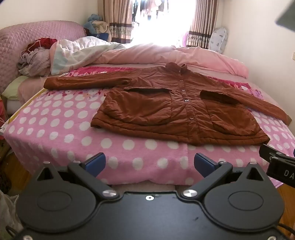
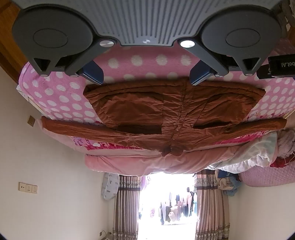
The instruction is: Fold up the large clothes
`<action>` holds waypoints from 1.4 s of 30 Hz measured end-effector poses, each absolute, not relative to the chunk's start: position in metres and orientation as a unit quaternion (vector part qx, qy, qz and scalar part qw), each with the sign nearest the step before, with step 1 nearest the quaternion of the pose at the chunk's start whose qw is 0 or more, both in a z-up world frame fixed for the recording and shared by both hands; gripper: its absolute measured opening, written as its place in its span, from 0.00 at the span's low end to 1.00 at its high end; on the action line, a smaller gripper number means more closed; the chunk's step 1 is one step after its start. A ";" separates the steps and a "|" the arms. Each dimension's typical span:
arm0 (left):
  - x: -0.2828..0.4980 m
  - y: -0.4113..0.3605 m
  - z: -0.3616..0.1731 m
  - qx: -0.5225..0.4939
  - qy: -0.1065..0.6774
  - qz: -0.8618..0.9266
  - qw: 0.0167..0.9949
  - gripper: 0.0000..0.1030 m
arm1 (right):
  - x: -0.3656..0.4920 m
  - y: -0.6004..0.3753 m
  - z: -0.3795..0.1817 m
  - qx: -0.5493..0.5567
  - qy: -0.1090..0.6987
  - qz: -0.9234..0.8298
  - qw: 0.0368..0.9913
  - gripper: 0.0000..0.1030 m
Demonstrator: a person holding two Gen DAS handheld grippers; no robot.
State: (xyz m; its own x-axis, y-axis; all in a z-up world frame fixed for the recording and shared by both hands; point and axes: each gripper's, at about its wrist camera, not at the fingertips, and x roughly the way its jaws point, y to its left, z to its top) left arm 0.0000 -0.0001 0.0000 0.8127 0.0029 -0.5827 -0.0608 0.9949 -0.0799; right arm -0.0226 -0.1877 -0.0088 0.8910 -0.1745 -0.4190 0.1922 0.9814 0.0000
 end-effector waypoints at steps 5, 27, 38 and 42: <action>0.000 0.000 0.001 -0.048 0.307 0.016 0.950 1.00 | -0.022 -0.188 -0.009 0.022 0.214 -0.094 0.972 1.00; 0.000 0.000 0.001 -0.045 0.306 0.019 0.951 1.00 | -0.022 -0.188 -0.009 0.022 0.215 -0.094 0.972 1.00; 0.000 0.000 0.000 -0.044 0.307 0.020 0.950 1.00 | -0.023 -0.188 -0.010 0.022 0.215 -0.093 0.972 1.00; 0.000 0.000 0.000 -0.043 0.307 0.021 0.950 1.00 | -0.023 -0.188 -0.010 0.022 0.216 -0.093 0.972 1.00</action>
